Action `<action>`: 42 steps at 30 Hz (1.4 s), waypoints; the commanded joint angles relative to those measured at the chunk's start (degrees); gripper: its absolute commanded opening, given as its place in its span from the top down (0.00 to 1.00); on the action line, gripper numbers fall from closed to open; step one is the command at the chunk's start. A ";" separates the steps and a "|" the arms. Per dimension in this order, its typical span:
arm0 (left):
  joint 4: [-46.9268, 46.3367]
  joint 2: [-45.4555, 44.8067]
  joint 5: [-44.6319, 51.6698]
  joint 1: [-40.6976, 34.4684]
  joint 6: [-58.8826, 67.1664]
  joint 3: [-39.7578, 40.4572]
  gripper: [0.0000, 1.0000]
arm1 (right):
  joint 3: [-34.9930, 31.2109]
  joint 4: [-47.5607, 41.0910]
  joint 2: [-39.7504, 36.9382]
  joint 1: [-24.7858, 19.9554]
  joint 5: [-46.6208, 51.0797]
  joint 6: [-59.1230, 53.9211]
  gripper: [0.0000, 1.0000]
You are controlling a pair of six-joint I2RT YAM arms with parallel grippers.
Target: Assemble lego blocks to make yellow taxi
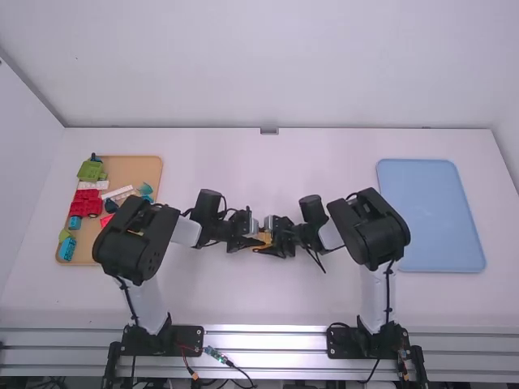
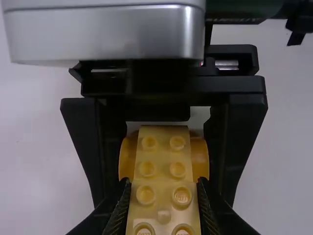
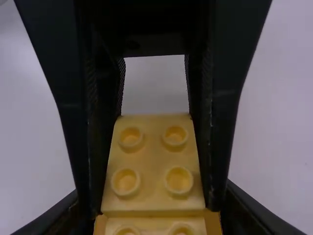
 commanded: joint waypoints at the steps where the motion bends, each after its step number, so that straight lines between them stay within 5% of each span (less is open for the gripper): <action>1: 0.04 0.58 1.31 -0.48 0.00 0.07 0.95 | 1.29 -0.07 0.67 0.22 -0.28 0.24 0.55; 6: 0.72 0.53 1.36 -0.50 -0.22 0.09 0.74 | 1.29 -0.09 0.67 0.22 -0.15 0.37 0.55; 8: 0.72 0.25 1.31 -0.48 -0.22 0.07 0.57 | 1.29 -0.11 0.67 0.28 0.04 0.39 0.55; 15: -3.20 -5.04 1.09 -0.48 -0.28 0.07 0.35 | 1.29 -0.31 0.67 0.22 0.07 0.39 0.55; 22: -8.29 -12.14 -1.88 -0.44 -0.24 0.07 0.42 | 1.29 -0.35 0.67 0.24 0.09 0.39 0.55; 23: -10.04 -13.43 -3.06 -0.46 -0.11 0.07 0.54 | 1.29 -0.44 0.67 0.26 0.13 0.39 0.55; 25: -11.83 -14.33 -3.93 -0.48 -0.17 0.07 0.98 | 1.29 -0.44 0.67 0.26 -0.02 0.37 0.55; 31: -15.09 -13.41 -5.77 -0.50 3.39 0.07 0.98 | 1.29 -0.31 0.67 0.24 -0.31 0.39 0.55; 42: -6.23 -4.45 -4.74 -0.48 -0.83 0.07 0.98 | 1.29 -0.31 0.67 0.20 -0.28 0.39 0.55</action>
